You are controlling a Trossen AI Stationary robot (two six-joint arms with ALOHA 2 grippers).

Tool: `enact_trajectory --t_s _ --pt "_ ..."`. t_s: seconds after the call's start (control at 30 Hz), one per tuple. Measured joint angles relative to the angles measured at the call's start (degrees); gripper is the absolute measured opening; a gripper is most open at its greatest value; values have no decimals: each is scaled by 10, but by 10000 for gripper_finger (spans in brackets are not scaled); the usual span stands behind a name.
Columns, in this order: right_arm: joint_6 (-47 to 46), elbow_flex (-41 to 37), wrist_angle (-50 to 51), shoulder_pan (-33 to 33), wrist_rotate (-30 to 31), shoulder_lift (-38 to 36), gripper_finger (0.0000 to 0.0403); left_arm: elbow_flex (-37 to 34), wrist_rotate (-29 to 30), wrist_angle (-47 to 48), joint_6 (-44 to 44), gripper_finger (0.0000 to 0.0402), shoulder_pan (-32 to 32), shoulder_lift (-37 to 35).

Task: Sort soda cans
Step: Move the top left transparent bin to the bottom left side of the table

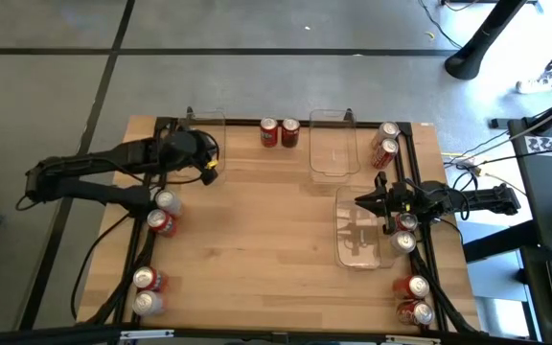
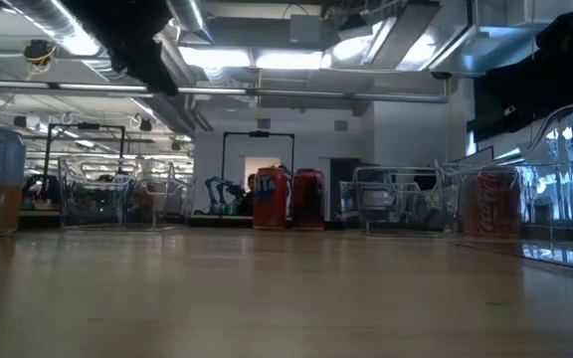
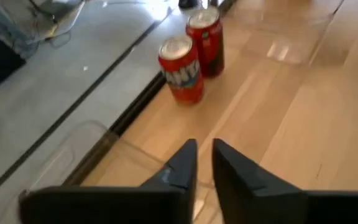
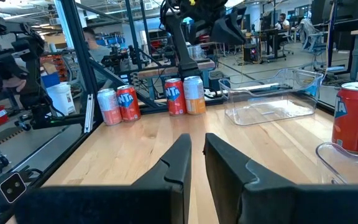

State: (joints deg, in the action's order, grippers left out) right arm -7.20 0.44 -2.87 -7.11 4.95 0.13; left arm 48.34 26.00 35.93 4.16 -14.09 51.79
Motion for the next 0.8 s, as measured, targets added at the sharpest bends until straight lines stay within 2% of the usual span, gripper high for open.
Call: enact_trajectory --t_s 0.23,0.37,0.53,0.8 --pt "0 0 0 0 0 0 49 0 0 26 34 176 0 0" --pt "0 0 0 0 0 0 49 0 0 60 61 224 0 11" --pt "0 0 0 0 0 0 49 0 -2 102 86 246 0 46" --pt "0 0 0 0 0 0 49 -1 -25 158 74 238 -1 136"
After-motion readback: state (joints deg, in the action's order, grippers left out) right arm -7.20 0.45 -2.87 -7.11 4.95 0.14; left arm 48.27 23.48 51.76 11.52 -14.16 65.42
